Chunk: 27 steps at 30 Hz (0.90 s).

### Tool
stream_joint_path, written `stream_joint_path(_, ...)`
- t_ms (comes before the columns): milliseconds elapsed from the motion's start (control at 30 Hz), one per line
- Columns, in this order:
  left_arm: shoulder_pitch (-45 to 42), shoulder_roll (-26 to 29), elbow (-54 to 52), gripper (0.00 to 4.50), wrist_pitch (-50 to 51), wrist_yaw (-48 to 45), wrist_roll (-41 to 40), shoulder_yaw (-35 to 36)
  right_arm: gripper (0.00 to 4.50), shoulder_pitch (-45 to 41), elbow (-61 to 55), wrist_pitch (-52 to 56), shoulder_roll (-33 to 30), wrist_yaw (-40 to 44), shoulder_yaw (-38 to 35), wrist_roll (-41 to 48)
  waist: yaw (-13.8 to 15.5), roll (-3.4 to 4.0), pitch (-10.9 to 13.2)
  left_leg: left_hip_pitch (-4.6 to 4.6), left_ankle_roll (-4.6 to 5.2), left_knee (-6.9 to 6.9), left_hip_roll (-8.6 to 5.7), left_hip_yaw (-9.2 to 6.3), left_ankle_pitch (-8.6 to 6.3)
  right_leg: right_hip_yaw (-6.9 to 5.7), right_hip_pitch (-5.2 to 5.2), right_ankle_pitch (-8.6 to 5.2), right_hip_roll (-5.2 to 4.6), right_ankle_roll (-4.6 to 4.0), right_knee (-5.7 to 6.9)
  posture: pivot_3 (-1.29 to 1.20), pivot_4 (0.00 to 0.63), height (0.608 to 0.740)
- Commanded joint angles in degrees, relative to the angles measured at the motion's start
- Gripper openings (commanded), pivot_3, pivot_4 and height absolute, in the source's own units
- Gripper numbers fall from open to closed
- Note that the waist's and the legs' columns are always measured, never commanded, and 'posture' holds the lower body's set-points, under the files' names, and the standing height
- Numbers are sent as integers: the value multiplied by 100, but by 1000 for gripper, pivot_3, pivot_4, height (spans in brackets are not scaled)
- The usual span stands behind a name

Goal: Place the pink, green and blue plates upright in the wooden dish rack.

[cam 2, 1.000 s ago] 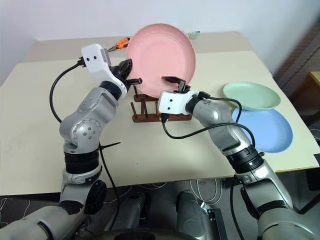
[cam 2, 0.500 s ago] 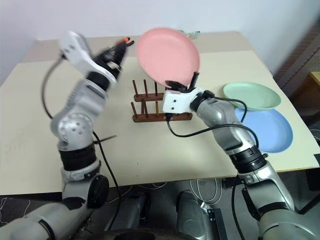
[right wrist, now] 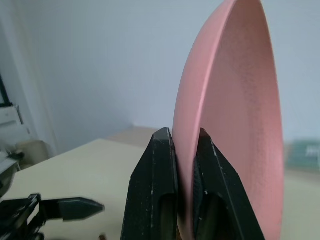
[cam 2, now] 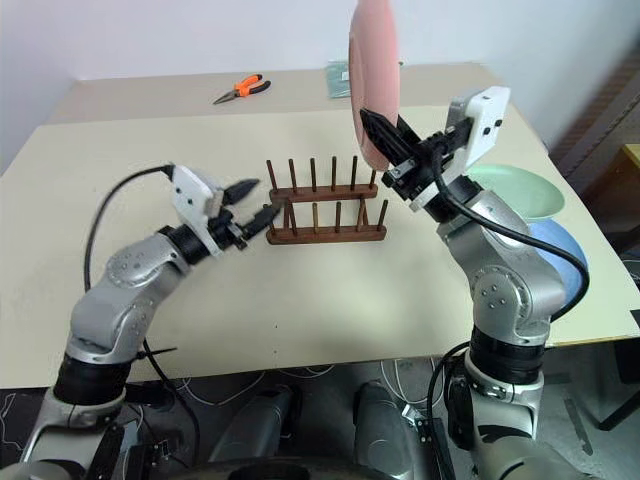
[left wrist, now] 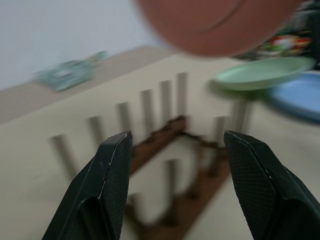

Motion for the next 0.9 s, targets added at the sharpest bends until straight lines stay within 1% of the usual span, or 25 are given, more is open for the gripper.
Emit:
stream_joint_path(33,62,65,-430,2949,199,-302,-270,-66,0,115,-283,81,-53,-204,-49,227,-15,10,2,0,0,0,0,2,0,0,-1,0,1,1,0,0,150,732)
stream_joint_path(400,284,95,-629,2949,413,-574,-220,-223,0,511,120,257,-211,-335,48,289,3,17,5,0,1,2,-1,8,0,1,0,4,-1,10,0,0,150,732)
stream_joint_path(500,315,79,-631,2991,420,-584,-175,-276,1107,482,224,184,-261,-360,54,190,3,18,5,0,1,2,-1,8,1,1,1,4,-1,10,0,0,150,732)
stream_joint_path(633,369,63,-647,2991,437,-588,-155,-345,3093,435,236,-130,-535,-310,194,-321,0,18,6,0,1,2,0,8,1,1,0,3,-1,10,0,0,150,732)
stream_joint_path(800,432,69,-646,2991,428,-596,-137,-370,3093,597,145,-502,-1316,373,109,-629,9,20,8,-1,1,2,0,10,0,1,0,2,-1,8,-1,0,150,732)
stream_joint_path(900,470,105,-609,2991,412,-638,-150,-320,3093,1098,214,-695,-2385,1346,-280,-742,49,22,9,-2,5,3,-1,10,-2,-2,5,-1,-3,6,-8,0,150,732)
